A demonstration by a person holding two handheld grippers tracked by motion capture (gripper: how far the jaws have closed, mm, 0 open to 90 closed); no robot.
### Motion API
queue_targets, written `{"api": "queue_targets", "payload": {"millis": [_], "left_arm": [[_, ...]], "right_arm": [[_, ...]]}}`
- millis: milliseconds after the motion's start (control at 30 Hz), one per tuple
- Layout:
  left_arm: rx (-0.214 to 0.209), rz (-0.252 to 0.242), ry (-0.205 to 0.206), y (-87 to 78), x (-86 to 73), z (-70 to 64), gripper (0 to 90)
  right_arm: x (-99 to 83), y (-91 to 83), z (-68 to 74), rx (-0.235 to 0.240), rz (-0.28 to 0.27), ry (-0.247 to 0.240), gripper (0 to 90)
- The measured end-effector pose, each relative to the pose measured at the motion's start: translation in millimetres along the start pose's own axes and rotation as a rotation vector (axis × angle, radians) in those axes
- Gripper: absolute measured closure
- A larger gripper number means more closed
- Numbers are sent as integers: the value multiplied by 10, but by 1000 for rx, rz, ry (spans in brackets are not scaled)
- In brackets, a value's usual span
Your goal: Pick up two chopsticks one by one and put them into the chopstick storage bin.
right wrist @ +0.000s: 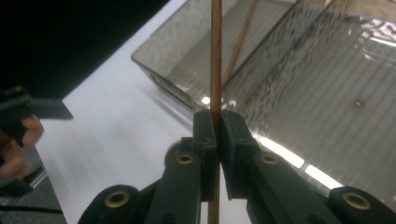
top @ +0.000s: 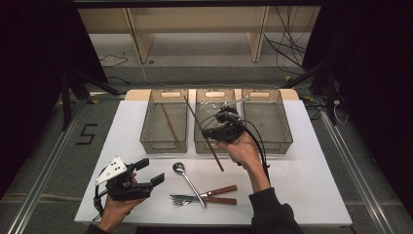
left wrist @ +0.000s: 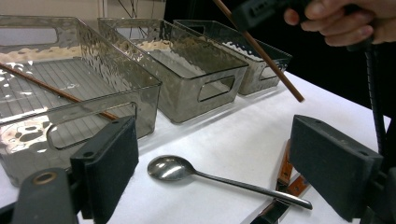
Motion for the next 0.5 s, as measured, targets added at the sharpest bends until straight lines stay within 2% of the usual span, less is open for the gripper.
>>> {"api": "queue_targets", "payload": {"millis": [267,500], "left_arm": [[-2,-2,-2,2,1,-2,155],[-2,-6,-9,2,3,-5,155]], "right_arm": [[204,80,-14,9,-53,1,856],[361,174,-24,14,-73,8,856]]}}
Point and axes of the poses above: each handheld gripper's, and its own axes: y roughly forward along the jaws, x roughly out of its top, z roughly to its left, the point moved 2 cm from there along y, roughly forward along the jaws, and after that the axes turned 6 degrees about x, right-handed, at the moved point
